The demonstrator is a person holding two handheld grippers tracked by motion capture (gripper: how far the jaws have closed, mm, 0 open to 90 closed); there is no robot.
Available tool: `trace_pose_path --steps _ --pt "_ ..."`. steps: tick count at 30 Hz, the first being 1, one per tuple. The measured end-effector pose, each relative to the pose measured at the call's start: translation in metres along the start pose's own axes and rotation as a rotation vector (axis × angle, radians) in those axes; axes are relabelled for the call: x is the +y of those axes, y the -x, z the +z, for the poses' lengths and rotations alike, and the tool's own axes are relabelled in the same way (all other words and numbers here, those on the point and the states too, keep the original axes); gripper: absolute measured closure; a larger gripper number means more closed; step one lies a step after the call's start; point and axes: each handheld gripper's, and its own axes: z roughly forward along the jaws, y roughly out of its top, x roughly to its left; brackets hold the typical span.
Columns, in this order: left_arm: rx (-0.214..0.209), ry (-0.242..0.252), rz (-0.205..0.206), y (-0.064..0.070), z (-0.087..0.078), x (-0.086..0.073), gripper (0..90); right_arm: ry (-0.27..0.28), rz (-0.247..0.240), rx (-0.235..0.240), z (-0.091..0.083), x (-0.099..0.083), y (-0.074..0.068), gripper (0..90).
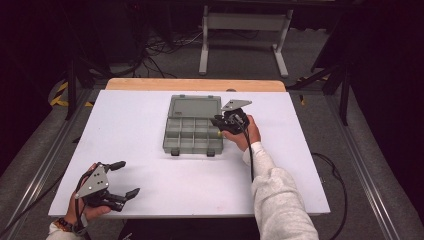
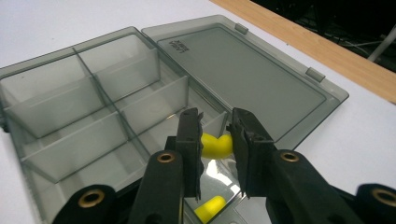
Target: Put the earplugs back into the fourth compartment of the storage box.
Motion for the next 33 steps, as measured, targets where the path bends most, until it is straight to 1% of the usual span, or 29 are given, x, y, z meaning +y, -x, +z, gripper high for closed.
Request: trace_pose_path --steps 2,4,5,7,8,9,11,12,13,14,16,17,19,22,23,24,26,27,29,30,32,33 --pt "-0.001 -0.008 0.004 0.0 0.001 0.0 5.4 -0.008 -0.004 -0.01 0.002 -0.001 0.002 73.6" --pt "0.001 -0.009 0.013 0.001 0.0 0.0 5.4 -0.014 0.006 -0.016 0.004 -0.003 0.004 73.2" --pt "0.001 -0.009 0.013 0.001 0.0 0.0 5.4 -0.014 0.006 -0.016 0.004 -0.003 0.004 73.2" --pt "0.002 0.003 0.002 0.001 0.0 0.001 5.3 0.001 0.027 -0.002 0.005 -0.004 0.006 72.4" --pt "0.0 0.003 0.0 0.001 0.0 0.0 5.4 -0.008 0.018 -0.007 0.006 -0.003 0.005 72.2" --pt "-0.001 -0.006 0.01 0.001 0.0 0.001 5.4 -0.017 0.002 -0.009 0.006 -0.002 0.004 72.2" --pt "0.002 -0.017 0.032 0.004 -0.001 0.001 5.4 -0.042 -0.022 -0.039 0.008 -0.002 0.003 71.7" --pt "0.002 -0.012 0.025 0.004 -0.001 0.001 5.4 -0.04 -0.014 -0.037 0.009 -0.003 0.004 71.4" --pt "0.002 -0.005 0.019 0.004 -0.001 0.001 5.4 -0.026 0.009 -0.027 0.009 -0.004 0.006 71.1" --pt "0.004 -0.003 0.017 0.004 -0.001 0.001 5.4 -0.02 0.022 -0.027 0.009 -0.004 0.006 71.1" --pt "-0.001 -0.008 0.018 0.004 -0.001 0.001 5.4 -0.03 0.018 -0.022 0.011 -0.005 0.007 70.7" --pt "0.0 -0.017 0.031 0.005 0.0 0.001 5.4 -0.04 0.011 -0.03 0.011 -0.005 0.006 70.3" --pt "-0.002 -0.022 0.038 0.006 -0.001 0.001 5.3 -0.041 0.009 -0.035 0.012 -0.005 0.007 70.3" --pt "0.0 -0.01 0.023 0.004 0.0 0.001 5.4 -0.024 0.047 -0.022 0.014 -0.008 0.009 67.5" --pt "-0.004 -0.008 0.013 0.003 0.001 0.0 5.4 -0.031 0.048 -0.021 0.015 -0.009 0.009 66.3" --pt "-0.005 -0.016 0.015 0.003 0.001 0.0 5.4 -0.041 0.041 -0.025 0.016 -0.01 0.009 64.4" --pt "-0.006 -0.027 0.025 0.003 0.001 -0.001 5.4 -0.041 0.041 -0.024 0.016 -0.011 0.01 63.9" --pt "-0.005 -0.023 0.026 0.004 0.001 0.0 5.4 -0.039 0.042 -0.036 0.015 -0.011 0.01 63.3" --pt "-0.005 -0.017 0.017 0.003 0.001 -0.001 5.6 -0.012 0.074 -0.03 0.012 -0.013 0.012 60.8" --pt "-0.009 -0.018 0.013 0.003 0.001 -0.001 5.7 -0.009 0.07 -0.035 0.011 -0.014 0.012 60.6" --pt "-0.009 -0.028 0.019 0.004 0.002 -0.001 6.2 -0.012 0.04 -0.06 0.007 -0.015 0.01 60.2" --pt "-0.009 -0.028 0.019 0.004 0.002 -0.001 6.3 -0.005 0.033 -0.059 0.005 -0.015 0.009 60.1"
